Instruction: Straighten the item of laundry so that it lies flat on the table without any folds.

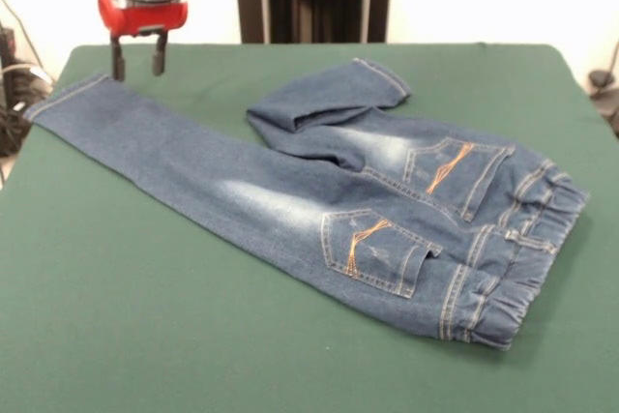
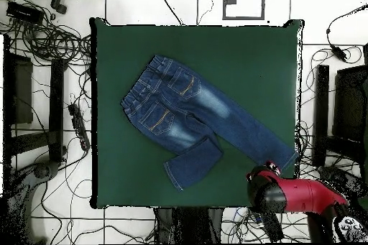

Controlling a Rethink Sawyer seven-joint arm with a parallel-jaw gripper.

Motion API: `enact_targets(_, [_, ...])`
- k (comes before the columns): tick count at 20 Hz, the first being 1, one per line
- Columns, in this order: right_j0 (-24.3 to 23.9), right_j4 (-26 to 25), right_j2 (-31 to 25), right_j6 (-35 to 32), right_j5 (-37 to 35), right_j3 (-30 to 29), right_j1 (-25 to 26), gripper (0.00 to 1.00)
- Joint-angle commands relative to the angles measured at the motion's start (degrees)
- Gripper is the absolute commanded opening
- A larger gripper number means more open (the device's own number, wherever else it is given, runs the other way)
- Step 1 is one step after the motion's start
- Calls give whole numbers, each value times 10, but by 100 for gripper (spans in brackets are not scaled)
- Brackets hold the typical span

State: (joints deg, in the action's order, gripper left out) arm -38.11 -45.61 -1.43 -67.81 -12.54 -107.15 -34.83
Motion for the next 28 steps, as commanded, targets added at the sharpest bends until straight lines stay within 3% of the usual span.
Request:
enact_targets(1, [69, 32, -61, -94, 2, -77, -10, 100])
enact_targets(4, [106, 48, -38, -132, 11, -88, -17, 100])
enact_targets(14, [162, 123, -18, -176, 38, -115, -12, 100])
enact_targets(22, [224, 187, 14, -206, 106, -133, 11, 100])
enact_targets(28, [239, 234, 8, -207, 167, -155, 16, 100])
